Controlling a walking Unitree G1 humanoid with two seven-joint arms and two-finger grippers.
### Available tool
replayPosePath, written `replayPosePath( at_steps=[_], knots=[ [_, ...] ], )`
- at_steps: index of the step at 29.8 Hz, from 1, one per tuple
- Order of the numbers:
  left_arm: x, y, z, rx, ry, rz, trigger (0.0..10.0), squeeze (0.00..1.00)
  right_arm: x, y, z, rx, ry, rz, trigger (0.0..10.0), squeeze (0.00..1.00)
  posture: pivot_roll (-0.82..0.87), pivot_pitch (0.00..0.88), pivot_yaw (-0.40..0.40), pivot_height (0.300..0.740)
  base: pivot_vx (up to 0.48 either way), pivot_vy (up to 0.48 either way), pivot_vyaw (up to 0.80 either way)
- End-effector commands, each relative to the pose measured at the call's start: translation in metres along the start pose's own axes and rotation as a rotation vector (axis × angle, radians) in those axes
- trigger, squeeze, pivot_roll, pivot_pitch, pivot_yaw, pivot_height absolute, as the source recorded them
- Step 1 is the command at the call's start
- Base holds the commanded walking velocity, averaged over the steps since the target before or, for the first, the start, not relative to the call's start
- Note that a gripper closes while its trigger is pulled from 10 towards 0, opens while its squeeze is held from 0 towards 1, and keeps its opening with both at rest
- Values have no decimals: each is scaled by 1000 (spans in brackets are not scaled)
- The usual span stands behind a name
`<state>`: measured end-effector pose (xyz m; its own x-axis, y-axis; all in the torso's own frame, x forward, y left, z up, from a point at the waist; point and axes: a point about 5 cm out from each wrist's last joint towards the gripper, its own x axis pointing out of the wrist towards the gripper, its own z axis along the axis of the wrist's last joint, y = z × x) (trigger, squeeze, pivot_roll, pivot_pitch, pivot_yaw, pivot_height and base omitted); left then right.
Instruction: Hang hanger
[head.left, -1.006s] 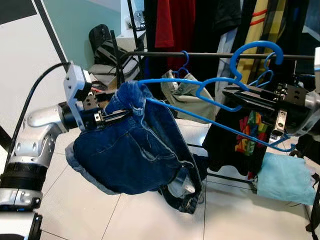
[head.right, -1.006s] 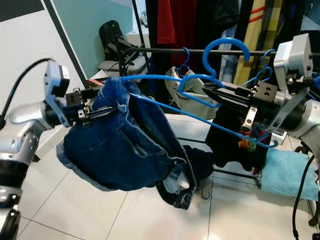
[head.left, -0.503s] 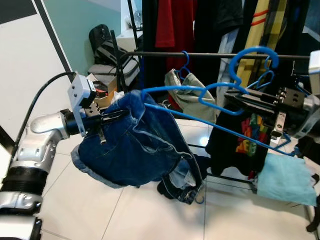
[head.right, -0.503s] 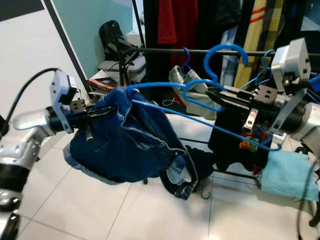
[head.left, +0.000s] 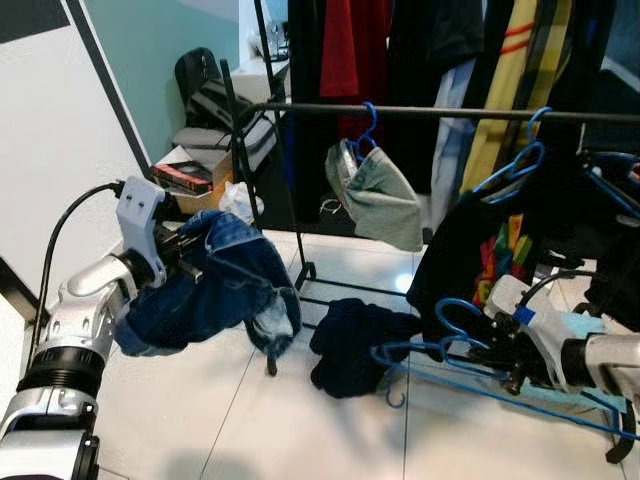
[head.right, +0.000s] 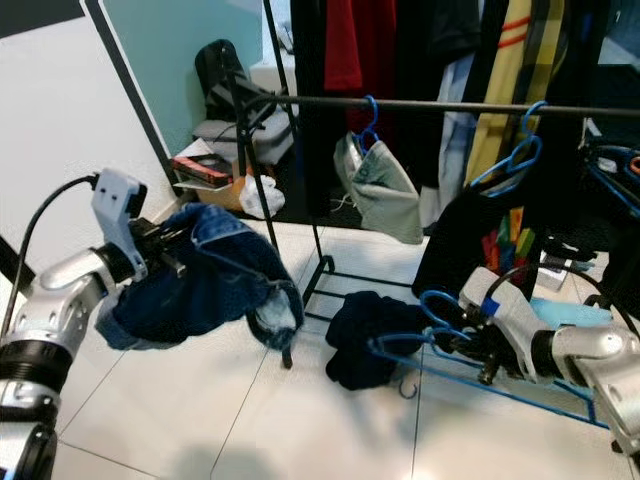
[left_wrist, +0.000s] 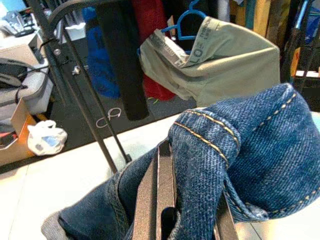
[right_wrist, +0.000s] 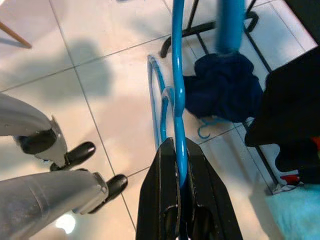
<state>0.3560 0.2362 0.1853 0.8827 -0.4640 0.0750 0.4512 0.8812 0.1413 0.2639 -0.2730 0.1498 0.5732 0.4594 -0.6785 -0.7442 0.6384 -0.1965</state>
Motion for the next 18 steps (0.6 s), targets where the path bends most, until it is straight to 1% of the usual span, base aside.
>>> replayPosePath(
  at_steps=[1,3,4,5,6,8,9,11,12,13,14,15,16,17,18],
  knots=[
    [-12,-10,-58,-83,207,140,5922,0,39,-9,-34,146,26,-209,10000,0,-115,0,78,740,0,0,0],
    [-12,-10,-58,-83,207,140,5922,0,39,-9,-34,146,26,-209,10000,0,-115,0,78,740,0,0,0],
    [-27,-25,-101,-160,388,218,10000,0,60,-9,-47,303,-16,-319,10000,0,-106,0,79,740,0,0,0],
    [-27,-25,-101,-160,388,218,10000,0,60,-9,-47,303,-16,-319,10000,0,-106,0,79,740,0,0,0],
    [-45,-44,-137,-195,562,253,10000,0,77,-4,-60,467,-35,-406,10000,0,-101,0,79,740,0,0,0],
    [-45,-44,-137,-195,562,253,10000,0,77,-4,-60,467,-35,-406,10000,0,-101,0,79,740,0,0,0],
    [-63,-64,-166,-244,712,291,10000,0,90,7,-73,572,-9,-449,10000,0,-86,0,76,740,0,0,800],
    [-63,-64,-166,-244,712,291,10000,0,90,7,-73,572,-9,-449,10000,0,-86,0,76,740,0,0,800],
    [-78,-81,-186,-289,822,330,10000,0,98,19,-86,653,29,-472,10000,0,-71,0,69,740,0,0,800],
    [-78,-81,-186,-289,822,330,10000,0,98,19,-86,653,29,-472,10000,0,-71,0,69,740,0,0,800],
    [-96,-100,-204,-322,938,384,10000,0,107,36,-101,709,86,-472,10000,0,-69,0,68,740,0,0,794],
    [-96,-100,-204,-322,938,384,10000,0,107,36,-101,709,86,-472,10000,0,-69,0,68,740,0,0,794],
    [-109,-117,-216,-339,1028,406,10000,0,114,52,-113,739,147,-457,10000,0,-68,0,68,740,0,0,788],
    [-109,-117,-216,-339,1028,406,10000,0,114,52,-113,739,147,-457,10000,0,-68,0,68,740,0,0,788],
    [-118,-128,-223,-343,1084,405,10000,0,117,65,-122,760,192,-441,10000,0,-66,0,66,740,0,0,788]
  ],
)
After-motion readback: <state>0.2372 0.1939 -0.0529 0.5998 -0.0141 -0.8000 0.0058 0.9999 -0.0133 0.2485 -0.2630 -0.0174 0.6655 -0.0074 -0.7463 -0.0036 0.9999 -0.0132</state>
